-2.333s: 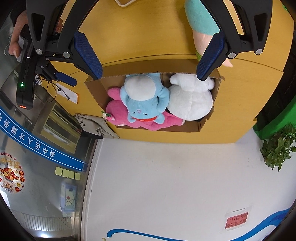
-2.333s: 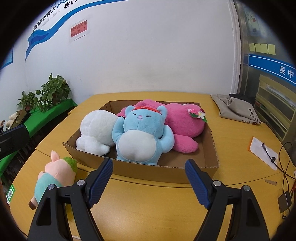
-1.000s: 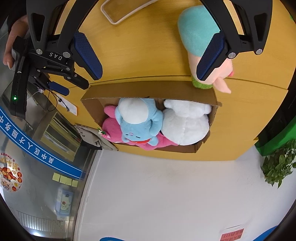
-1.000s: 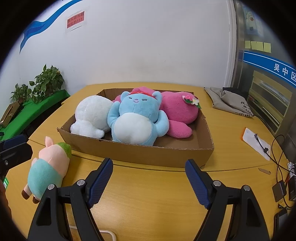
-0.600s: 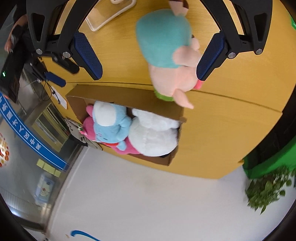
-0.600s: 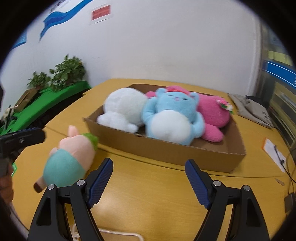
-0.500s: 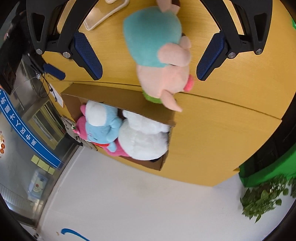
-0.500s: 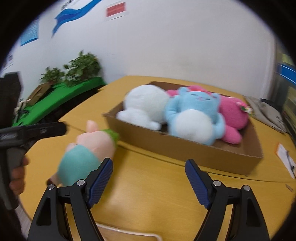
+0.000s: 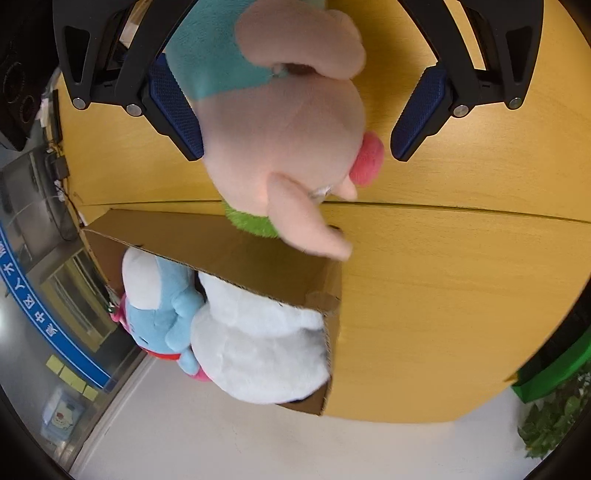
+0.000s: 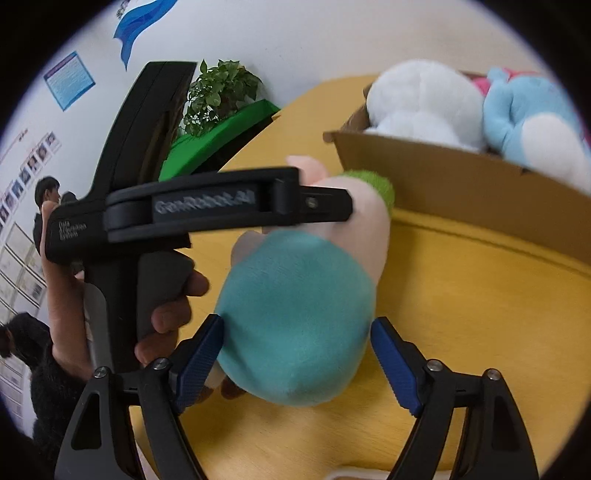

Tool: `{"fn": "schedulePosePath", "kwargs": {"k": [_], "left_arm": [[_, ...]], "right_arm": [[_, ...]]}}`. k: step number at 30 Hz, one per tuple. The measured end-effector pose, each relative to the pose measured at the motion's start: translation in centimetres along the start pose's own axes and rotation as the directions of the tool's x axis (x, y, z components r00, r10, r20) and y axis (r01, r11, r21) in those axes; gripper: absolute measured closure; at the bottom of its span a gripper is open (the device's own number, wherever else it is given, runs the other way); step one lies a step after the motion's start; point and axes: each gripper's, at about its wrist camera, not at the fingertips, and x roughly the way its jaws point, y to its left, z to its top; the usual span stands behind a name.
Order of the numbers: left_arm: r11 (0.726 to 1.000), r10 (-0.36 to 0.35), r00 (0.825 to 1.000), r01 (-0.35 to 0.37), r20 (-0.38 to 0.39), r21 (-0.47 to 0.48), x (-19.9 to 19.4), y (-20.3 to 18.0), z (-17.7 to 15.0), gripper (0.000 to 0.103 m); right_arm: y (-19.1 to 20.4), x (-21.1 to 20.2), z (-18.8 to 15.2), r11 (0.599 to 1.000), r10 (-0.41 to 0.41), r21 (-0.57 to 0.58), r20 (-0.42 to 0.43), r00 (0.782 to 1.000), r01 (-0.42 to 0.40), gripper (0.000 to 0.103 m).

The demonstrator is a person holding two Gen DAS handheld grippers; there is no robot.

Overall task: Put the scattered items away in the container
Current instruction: 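Close both grippers on the pig plush and lift it, then carry the pig plush into the box beside the blue plush and release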

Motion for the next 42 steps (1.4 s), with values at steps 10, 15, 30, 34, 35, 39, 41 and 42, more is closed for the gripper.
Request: {"fn": "schedulePosePath", "kwargs": {"k": [10, 15, 30, 34, 35, 39, 41, 42], "left_arm": [[0.999, -0.035, 0.998, 0.036, -0.046, 0.027, -0.2, -0.9, -0.2, 0.023], [0.997, -0.082, 0.995, 0.082, -0.061, -0.003, -0.5, -1.8, 0.1, 0.027], [0.966, -0.219, 0.971, 0.202, 0.095, 0.163, -5.3, -17.9, 8.5, 0.027], [0.952, -0.244, 0.964, 0.218, 0.103, 0.217, -5.2, -22.4, 11.7, 0.027], [0.947, -0.249, 0.963, 0.219, 0.105, 0.233, -5.0, -23.5, 12.5, 0.027], [0.928, -0.282, 0.953, 0.242, 0.111, 0.284, -3.8, -27.5, 15.7, 0.027], [0.92, -0.302, 0.948, 0.264, 0.096, 0.291, -2.8, -29.1, 17.3, 0.027], [0.916, -0.309, 0.947, 0.272, 0.088, 0.294, -2.3, -29.7, 17.9, 0.027]], "right_arm": [[-0.5, 0.0, -0.7, 0.998, 0.056, -0.025, 0.023, 0.998, -0.055, 0.043], [-0.9, -1.4, -1.3, 0.998, 0.058, -0.04, 0.036, 0.998, -0.056, 0.047], [-5.4, -16.7, 1.3, 0.98, -0.037, -0.175, 0.306, 0.951, 0.095, 0.047], [-7.7, -21.0, 2.7, 0.971, -0.075, -0.185, 0.366, 0.928, 0.152, 0.047], [-8.5, -22.0, 3.1, 0.969, -0.082, -0.185, 0.379, 0.922, 0.162, 0.047], [-11.1, -24.5, 5.0, 0.964, -0.115, -0.169, 0.432, 0.895, 0.206, 0.047], [-12.5, -25.5, 5.9, 0.957, -0.14, -0.165, 0.46, 0.877, 0.239, 0.047], [-13.2, -25.6, 6.9, 0.954, -0.15, -0.162, 0.468, 0.871, 0.251, 0.047]]}}
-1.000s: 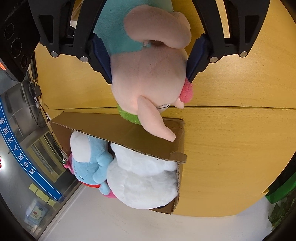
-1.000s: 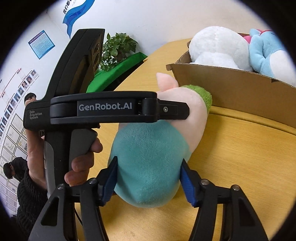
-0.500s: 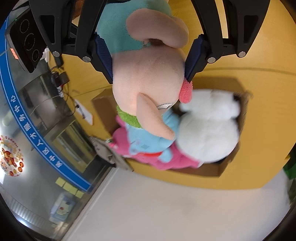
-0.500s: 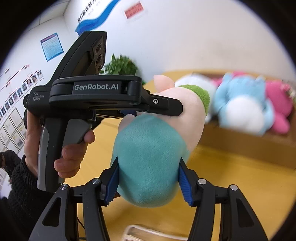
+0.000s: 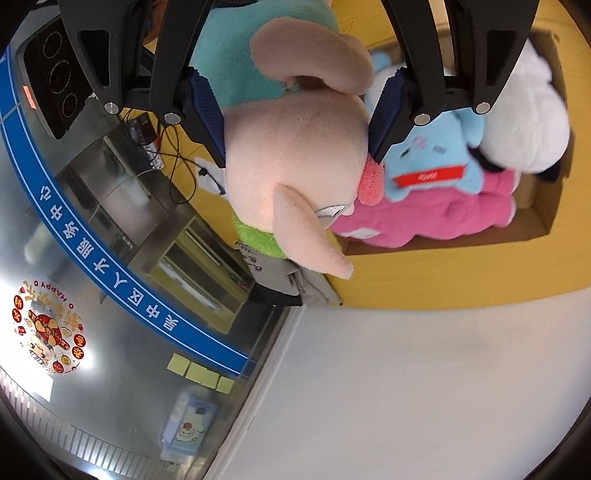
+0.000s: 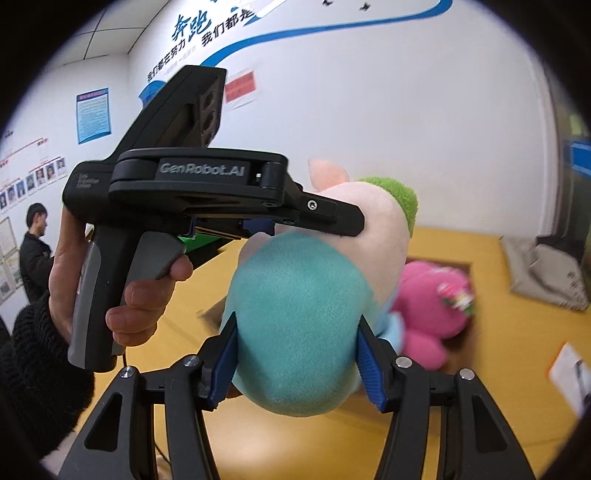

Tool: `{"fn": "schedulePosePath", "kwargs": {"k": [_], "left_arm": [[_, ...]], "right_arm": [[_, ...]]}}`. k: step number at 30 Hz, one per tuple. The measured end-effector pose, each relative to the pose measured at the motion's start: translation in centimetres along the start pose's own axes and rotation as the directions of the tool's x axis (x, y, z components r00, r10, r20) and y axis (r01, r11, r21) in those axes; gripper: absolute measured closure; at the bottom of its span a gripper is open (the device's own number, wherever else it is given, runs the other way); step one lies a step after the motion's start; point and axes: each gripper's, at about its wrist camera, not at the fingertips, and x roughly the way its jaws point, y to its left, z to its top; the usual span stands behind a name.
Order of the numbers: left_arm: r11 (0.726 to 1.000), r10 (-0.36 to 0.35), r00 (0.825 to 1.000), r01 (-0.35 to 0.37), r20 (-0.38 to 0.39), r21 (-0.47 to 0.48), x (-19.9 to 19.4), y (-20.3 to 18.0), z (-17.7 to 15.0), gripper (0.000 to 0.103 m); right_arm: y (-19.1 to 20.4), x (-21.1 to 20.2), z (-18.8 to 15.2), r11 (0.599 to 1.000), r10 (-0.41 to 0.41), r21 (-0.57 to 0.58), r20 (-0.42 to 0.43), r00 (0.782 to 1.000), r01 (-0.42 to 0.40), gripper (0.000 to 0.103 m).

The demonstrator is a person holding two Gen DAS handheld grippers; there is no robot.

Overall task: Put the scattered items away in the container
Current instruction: 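Carry the pig plush into the box beside the blue plush and release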

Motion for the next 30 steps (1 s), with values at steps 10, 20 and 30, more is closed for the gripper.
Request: {"fn": "schedulePosePath", "kwargs": {"k": [10, 20, 30], "left_arm": [[0.999, -0.048, 0.994, 0.046, -0.095, -0.024, 9.9, 1.5, 1.8, 0.027], [0.997, -0.057, 0.973, 0.047, -0.223, -0.054, 17.9, 2.8, -0.7, 0.026], [0.999, -0.035, 0.958, 0.03, -0.284, -0.023, 21.4, 3.2, -1.9, 0.019]], "right_arm": [[-7.3, 3.5, -0.8, 0.998, -0.061, 0.017, -0.069, 0.996, 0.063, 0.047], [-11.3, 6.9, -5.6, 0.992, -0.097, 0.058, -0.19, 0.977, 0.11, 0.046], [-13.3, 9.2, -8.1, 0.989, -0.104, 0.073, -0.282, 0.954, 0.129, 0.042]]}}
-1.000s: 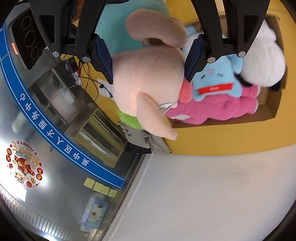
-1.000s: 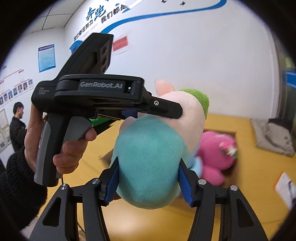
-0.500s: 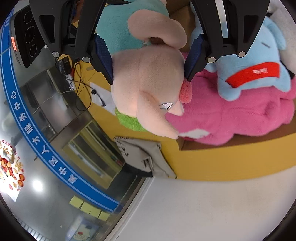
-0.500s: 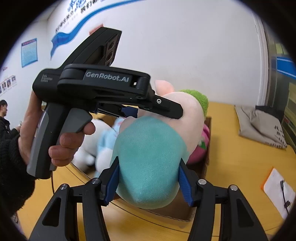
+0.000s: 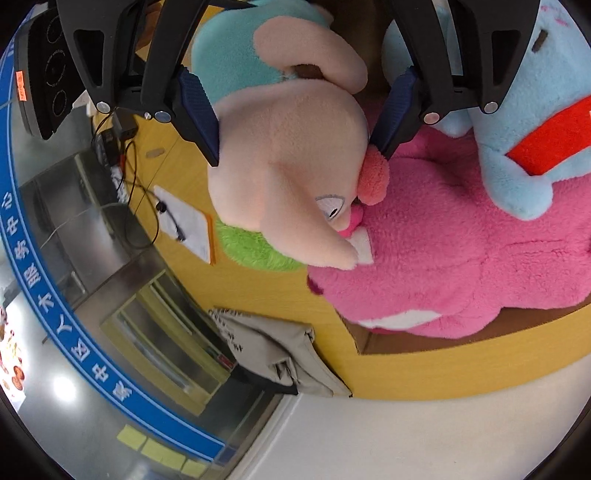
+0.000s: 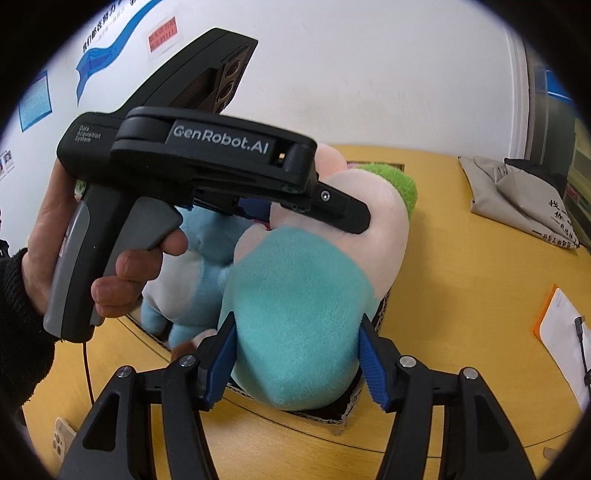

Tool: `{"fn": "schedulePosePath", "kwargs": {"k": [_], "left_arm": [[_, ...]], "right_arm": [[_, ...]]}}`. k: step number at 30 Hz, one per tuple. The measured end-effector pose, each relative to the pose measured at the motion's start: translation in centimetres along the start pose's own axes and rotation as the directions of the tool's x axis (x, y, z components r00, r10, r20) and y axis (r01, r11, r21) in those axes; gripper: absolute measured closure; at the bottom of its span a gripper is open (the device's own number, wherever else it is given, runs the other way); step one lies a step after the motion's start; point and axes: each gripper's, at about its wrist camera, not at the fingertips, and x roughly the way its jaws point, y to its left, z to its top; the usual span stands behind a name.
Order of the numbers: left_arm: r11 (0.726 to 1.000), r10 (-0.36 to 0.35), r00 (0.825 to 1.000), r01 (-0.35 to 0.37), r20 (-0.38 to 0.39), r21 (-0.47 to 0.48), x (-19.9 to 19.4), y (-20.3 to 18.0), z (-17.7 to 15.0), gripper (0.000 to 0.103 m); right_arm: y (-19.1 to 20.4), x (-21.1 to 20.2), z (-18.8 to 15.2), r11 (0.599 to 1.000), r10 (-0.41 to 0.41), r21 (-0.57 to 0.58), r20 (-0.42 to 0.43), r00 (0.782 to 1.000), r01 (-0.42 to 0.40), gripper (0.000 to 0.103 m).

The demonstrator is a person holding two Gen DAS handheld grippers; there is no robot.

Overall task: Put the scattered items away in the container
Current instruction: 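Carry the pig plush into the box beside the blue plush and release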

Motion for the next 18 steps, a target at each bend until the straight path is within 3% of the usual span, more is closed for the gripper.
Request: {"fn": "schedulePosePath", "kwargs": {"k": [5, 9, 12, 14, 18], "left_arm": [[1.0, 0.003, 1.0, -0.003, -0.007, -0.006, 0.1, 0.2, -0.6, 0.019], [1.0, 0.027, 1.0, -0.027, 0.0, -0.001, -0.1, -0.2, -1.2, 0.019], [0.999, 0.031, 0.999, -0.031, 0.014, -0.014, -0.4, -0.3, -1.4, 0.019], [0.999, 0.035, 0.999, -0.035, 0.029, -0.022, -1.0, -0.5, -1.7, 0.018], [0.994, 0.108, 0.988, -0.109, 0.108, 0.005, -3.4, -1.2, -1.9, 0.019]], "right_arm": [[-0.5, 0.3, -0.2, 1.0, -0.005, 0.014, -0.029, 1.0, 0.006, 0.035], [-1.1, -2.5, 0.4, 0.999, 0.029, 0.036, 0.045, 0.999, -0.031, 0.035], [-1.9, -2.7, 1.2, 0.997, 0.01, 0.071, 0.07, 0.998, -0.015, 0.042], [-2.2, -1.4, 1.3, 0.997, -0.002, 0.076, 0.045, 0.999, -0.002, 0.064], [-2.0, 0.3, 0.7, 0.996, 0.0, 0.094, 0.035, 0.999, -0.003, 0.066]]}}
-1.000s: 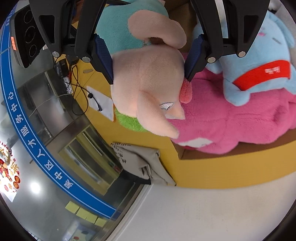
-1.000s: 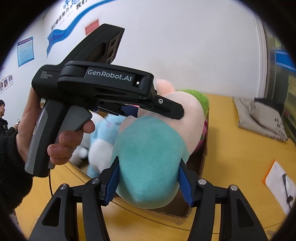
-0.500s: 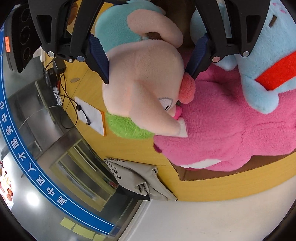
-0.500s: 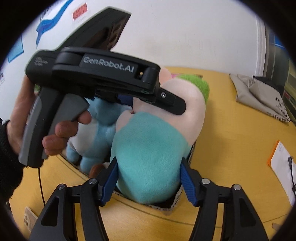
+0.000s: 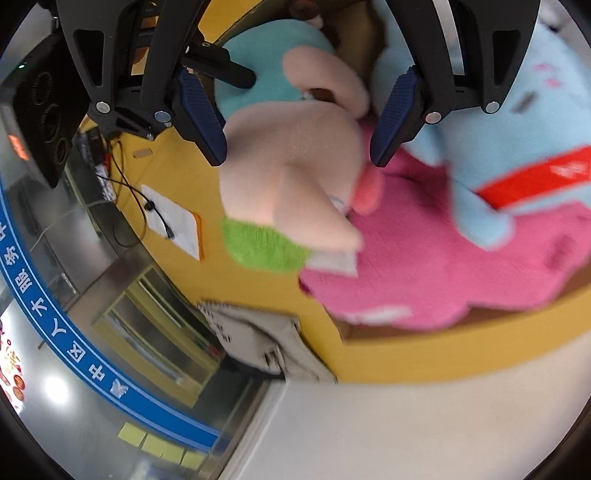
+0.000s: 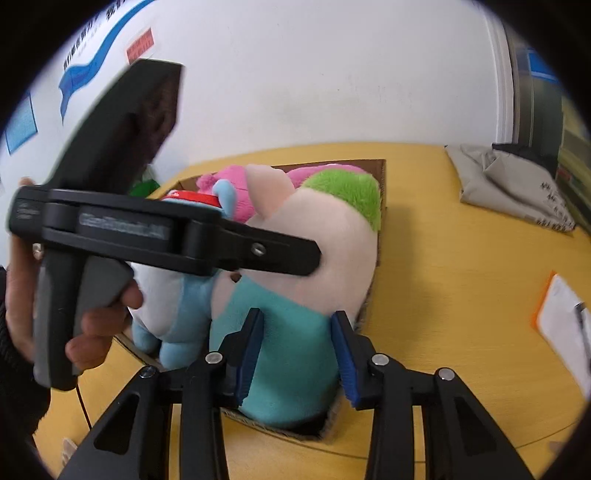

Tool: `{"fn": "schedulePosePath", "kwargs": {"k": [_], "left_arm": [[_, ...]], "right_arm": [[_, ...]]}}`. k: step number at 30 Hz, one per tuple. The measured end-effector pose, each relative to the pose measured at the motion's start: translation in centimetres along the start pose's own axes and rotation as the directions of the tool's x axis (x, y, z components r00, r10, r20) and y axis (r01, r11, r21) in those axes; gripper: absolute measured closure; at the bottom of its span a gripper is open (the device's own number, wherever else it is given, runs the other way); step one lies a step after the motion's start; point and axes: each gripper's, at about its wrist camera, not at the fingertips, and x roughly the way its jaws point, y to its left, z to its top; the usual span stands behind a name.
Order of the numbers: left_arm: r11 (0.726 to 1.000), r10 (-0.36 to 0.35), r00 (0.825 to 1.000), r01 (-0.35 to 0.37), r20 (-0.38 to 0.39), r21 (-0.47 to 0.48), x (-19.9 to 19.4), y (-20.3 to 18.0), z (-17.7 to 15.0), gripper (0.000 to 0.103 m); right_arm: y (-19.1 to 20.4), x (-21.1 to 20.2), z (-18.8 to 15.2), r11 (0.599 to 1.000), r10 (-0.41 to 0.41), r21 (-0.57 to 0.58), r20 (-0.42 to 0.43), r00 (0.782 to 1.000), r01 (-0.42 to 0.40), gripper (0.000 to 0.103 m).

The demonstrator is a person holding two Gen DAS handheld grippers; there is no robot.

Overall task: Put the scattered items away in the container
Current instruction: 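Carry the pig plush into the box beside the blue plush and release, then pull both grippers back from the box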

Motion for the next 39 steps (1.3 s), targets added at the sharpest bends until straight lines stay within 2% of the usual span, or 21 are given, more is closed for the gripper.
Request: {"fn": "schedulePosePath", "kwargs": {"k": [3, 7, 11, 12, 14, 15, 16, 19, 23, 25, 29, 33, 35, 36, 39], "left_arm": [[0.997, 0.064, 0.995, -0.067, 0.083, 0.032, -1.9, -0.3, 1.0, 0.019], [0.983, 0.176, 0.984, -0.176, 0.014, 0.054, 1.0, 0.2, 2.0, 0.017], [0.983, 0.179, 0.984, -0.179, 0.011, 0.05, 2.8, 1.0, 1.7, 0.011], [0.979, 0.193, 0.981, -0.193, 0.016, 0.063, 2.9, 0.8, 1.6, 0.011], [0.976, 0.208, 0.978, -0.209, 0.014, 0.067, 2.7, 0.7, 1.7, 0.011], [0.976, 0.208, 0.978, -0.209, 0.014, 0.061, 2.5, 0.6, 1.7, 0.011], [0.978, 0.201, 0.979, -0.202, 0.024, 0.048, 1.9, 0.6, 1.7, 0.011], [0.985, 0.165, 0.985, -0.167, 0.048, 0.032, -0.4, 0.5, 1.2, 0.012], [0.985, 0.167, 0.978, -0.172, 0.129, 0.027, -5.3, 0.3, -0.6, 0.009], [0.986, 0.163, 0.969, -0.165, 0.187, -0.006, -8.9, 0.8, -2.1, 0.002], [0.977, 0.215, 0.943, -0.211, 0.254, -0.044, -14.4, 1.5, -4.8, 0.0], [0.967, 0.254, 0.933, -0.247, 0.255, -0.06, -17.3, 2.2, -7.3, 0.0], [0.953, 0.303, 0.915, -0.286, 0.268, -0.1, -18.3, 2.8, -8.6, 0.0], [0.95, 0.311, 0.912, -0.292, 0.268, -0.109, -18.7, 2.9, -9.2, 0.0], [0.957, 0.289, 0.92, -0.273, 0.265, -0.098, -19.4, 3.0, -10.9, 0.0]], "right_arm": [[0.2, 0.1, 0.0, 1.0, -0.01, -0.004, -0.007, 1.0, 0.01, 0.066], [0.4, 0.3, 0.0, 1.0, -0.021, -0.005, -0.023, 0.999, 0.021, 0.066], [0.0, 0.3, -0.1, 0.999, -0.031, 0.027, -0.025, 0.999, 0.032, 0.062], [-0.2, 0.1, -0.2, 0.999, -0.027, 0.042, -0.024, 0.999, 0.028, 0.058], [-0.3, -0.4, -0.2, 0.998, -0.002, 0.06, -0.029, 1.0, 0.004, 0.037], [-0.1, -0.8, -0.3, 0.998, -0.002, 0.062, -0.024, 1.0, 0.004, 0.033], [0.3, -1.3, -0.3, 0.998, -0.023, 0.059, -0.01, 1.0, 0.023, 0.028], [2.1, -3.0, 0.1, 0.998, -0.063, 0.027, 0.026, 0.998, 0.063, 0.027], [4.4, -5.1, 0.7, 0.995, -0.094, -0.012, 0.071, 0.993, 0.095, 0.025], [5.5, -6.0, 1.1, 0.993, -0.114, -0.02, 0.095, 0.989, 0.117, 0.025], [7.9, -7.2, 1.3, 0.989, -0.14, -0.024, 0.132, 0.981, 0.145, 0.023], [10.1, -8.0, 1.5, 0.985, -0.168, -0.026, 0.152, 0.974, 0.173, 0.023], [11.6, -8.5, 1.1, 0.981, -0.182, -0.034, 0.155, 0.971, 0.189, 0.023], [12.2, -8.7, 0.8, 0.979, -0.192, -0.036, 0.153, 0.969, 0.2, 0.023], [13.5, -8.8, 0.2, 0.972, -0.223, -0.04, 0.14, 0.965, 0.231, 0.023]]}}
